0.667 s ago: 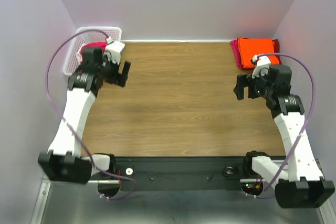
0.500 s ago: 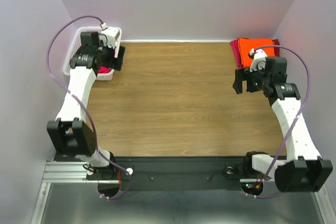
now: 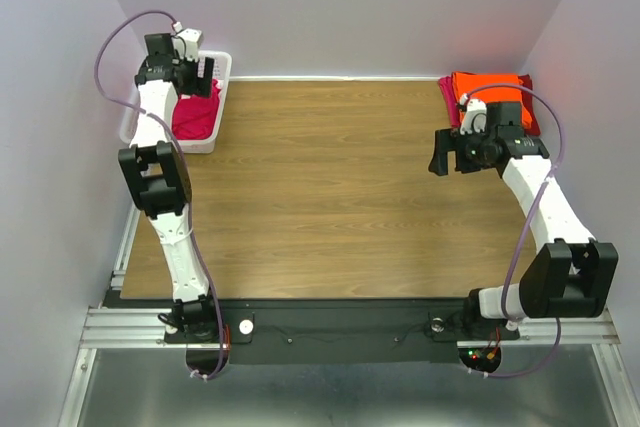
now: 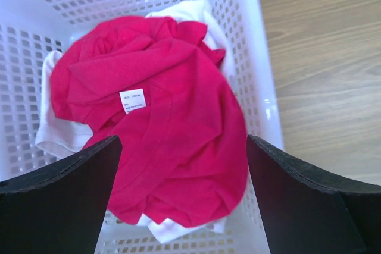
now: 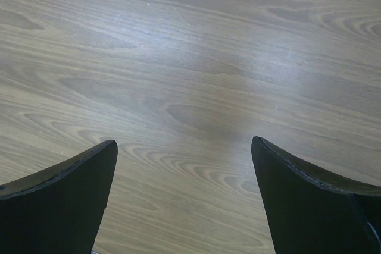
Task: Fold and stack the t-shirts
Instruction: Grab the tshirt from the pile
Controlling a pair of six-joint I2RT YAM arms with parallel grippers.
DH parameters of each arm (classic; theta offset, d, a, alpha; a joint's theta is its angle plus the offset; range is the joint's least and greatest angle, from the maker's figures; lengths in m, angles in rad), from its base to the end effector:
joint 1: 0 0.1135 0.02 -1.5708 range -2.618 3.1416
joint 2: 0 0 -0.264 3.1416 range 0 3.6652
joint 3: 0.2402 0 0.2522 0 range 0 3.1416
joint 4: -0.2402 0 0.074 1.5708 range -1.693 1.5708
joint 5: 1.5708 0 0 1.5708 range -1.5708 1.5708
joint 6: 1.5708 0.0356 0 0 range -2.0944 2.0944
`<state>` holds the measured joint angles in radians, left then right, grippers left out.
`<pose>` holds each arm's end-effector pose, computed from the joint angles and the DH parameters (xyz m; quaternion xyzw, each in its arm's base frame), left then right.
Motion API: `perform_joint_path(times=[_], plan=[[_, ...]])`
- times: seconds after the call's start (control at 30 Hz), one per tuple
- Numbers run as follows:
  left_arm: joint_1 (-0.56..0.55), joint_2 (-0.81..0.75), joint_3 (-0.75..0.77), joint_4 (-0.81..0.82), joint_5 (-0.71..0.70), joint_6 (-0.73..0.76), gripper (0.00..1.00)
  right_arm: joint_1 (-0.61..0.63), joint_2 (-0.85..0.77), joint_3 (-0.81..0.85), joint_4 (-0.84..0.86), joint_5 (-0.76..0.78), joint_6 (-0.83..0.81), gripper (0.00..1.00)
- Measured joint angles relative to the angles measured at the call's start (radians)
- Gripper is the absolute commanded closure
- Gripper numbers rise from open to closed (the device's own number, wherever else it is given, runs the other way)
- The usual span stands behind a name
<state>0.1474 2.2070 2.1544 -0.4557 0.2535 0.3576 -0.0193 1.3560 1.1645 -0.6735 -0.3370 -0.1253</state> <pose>0.5151 0.0674 0.3201 0.1534 0.8438 0.0200 0.5138 0.2856 0.0063 0.3018 -0.1069 0.9207 0.1323 0.3512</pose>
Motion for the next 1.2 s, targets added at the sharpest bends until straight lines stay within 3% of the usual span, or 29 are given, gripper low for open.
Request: perform_joint_path(times=[0.23, 0.3, 0.43, 0.47, 0.53, 0.57, 0.7, 0.77, 1.2], plan=[[0.012, 0.163, 0.050, 0.033, -0.039, 0.008, 0.03, 0.000, 0.033, 0.000, 0.000, -0.005, 0.010, 0.00], [0.012, 0.225, 0.090, 0.036, -0.053, 0.008, 0.07, 0.000, 0.048, 0.000, 0.000, -0.010, 0.012, 0.00], [0.011, 0.293, 0.118, 0.045, -0.058, 0.009, 0.33, 0.000, 0.076, 0.000, 0.001, -0.012, 0.014, 0.00], [0.013, 0.296, 0.118, 0.049, -0.058, 0.008, 0.47, 0.000, 0.081, 0.000, 0.001, -0.013, 0.015, 0.00], [0.016, 0.296, 0.116, 0.062, -0.057, 0.003, 0.59, 0.000, 0.090, 0.000, 0.002, -0.017, 0.018, 0.00], [0.019, 0.295, 0.116, 0.076, -0.055, 0.007, 0.72, 0.000, 0.092, 0.000, 0.002, -0.019, 0.018, 0.00], [0.033, 0.282, 0.099, 0.095, -0.035, 0.000, 0.87, 0.000, 0.096, 0.000, 0.006, -0.029, 0.027, 0.00], [0.039, 0.258, 0.081, 0.098, -0.022, -0.003, 1.00, 0.000, 0.096, 0.000, 0.008, -0.035, 0.029, 0.00], [0.047, -0.084, 0.100, 0.077, 0.062, -0.016, 1.00, 0.000, 0.066, -0.001, 0.035, -0.064, 0.043, 0.00]])
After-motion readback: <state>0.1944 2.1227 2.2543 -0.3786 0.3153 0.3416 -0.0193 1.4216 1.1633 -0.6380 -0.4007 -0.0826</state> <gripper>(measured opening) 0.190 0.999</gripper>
